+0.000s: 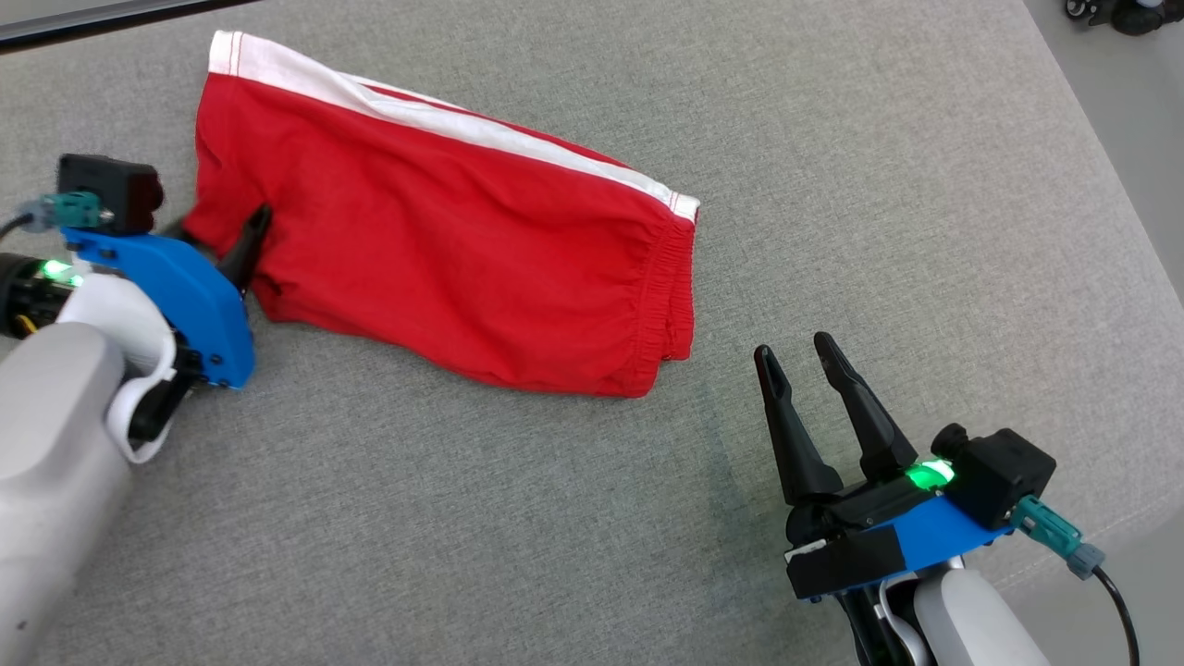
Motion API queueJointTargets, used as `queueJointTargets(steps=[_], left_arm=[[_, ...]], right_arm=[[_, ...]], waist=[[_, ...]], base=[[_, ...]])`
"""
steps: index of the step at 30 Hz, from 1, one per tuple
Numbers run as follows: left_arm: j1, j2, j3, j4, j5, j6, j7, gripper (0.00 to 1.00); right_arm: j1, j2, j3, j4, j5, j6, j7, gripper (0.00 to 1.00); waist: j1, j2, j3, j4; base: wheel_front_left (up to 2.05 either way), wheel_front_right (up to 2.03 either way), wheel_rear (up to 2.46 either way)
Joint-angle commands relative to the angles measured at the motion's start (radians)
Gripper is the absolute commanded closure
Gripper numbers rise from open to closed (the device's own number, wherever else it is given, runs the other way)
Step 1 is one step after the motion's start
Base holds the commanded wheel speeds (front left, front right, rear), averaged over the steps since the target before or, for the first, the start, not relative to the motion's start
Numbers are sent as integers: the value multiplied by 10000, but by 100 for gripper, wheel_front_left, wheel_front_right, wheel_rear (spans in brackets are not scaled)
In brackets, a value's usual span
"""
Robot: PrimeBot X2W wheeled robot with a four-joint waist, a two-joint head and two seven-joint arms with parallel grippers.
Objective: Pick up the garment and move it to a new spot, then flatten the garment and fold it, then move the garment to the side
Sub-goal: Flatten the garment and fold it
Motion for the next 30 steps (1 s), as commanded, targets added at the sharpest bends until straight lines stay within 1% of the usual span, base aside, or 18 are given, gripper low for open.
queueJointTargets(steps=[1, 4, 8, 13, 16, 21, 26, 30], left_arm=[[295, -256, -333, 148, 98, -30, 35, 100], [290, -309, -351, 172, 148, -30, -428, 100], [435, -575, -239, 133, 58, -27, -1190, 100], [1176, -811, -79, -1, -161, 55, -2024, 100], [1730, -1002, -84, -222, -275, 257, -2409, 100], [2701, -1105, 43, -848, -461, 686, -2806, 100], [3564, -973, 199, -1644, -554, 1217, -3000, 100], [4086, -811, 207, -2293, -590, 1610, -3029, 100]], right_arm=[[-134, -32, -37, 28, -43, 2, -37, 0], [0, -29, -90, 14, -94, 2, -35, 0], [236, -35, -74, 77, -199, 2, -36, 0], [466, -37, -255, 217, -339, 2, -36, 0], [665, -35, -459, 355, -407, 2, -36, 0], [1085, -32, -795, 484, -454, 2, -37, 0], [1339, -34, -1059, 574, -535, 2, -36, 0], [1392, -35, -1109, 663, -761, 2, -36, 0]], waist=[[1, 2, -29, 15], [1, 2, -171, 134], [1, 2, -507, 401], [1, 2, -1058, 784], [1, 2, -1399, 1045], [1, 2, -1824, 1478], [1, 2, -1969, 1767], [1, 2, -1946, 1858]], base=[[0, 0, 0], [0, 0, 0], [0, 0, 0], [0, 0, 0], [0, 0, 0], [0, 0, 0], [0, 0, 0], [0, 0, 0]])
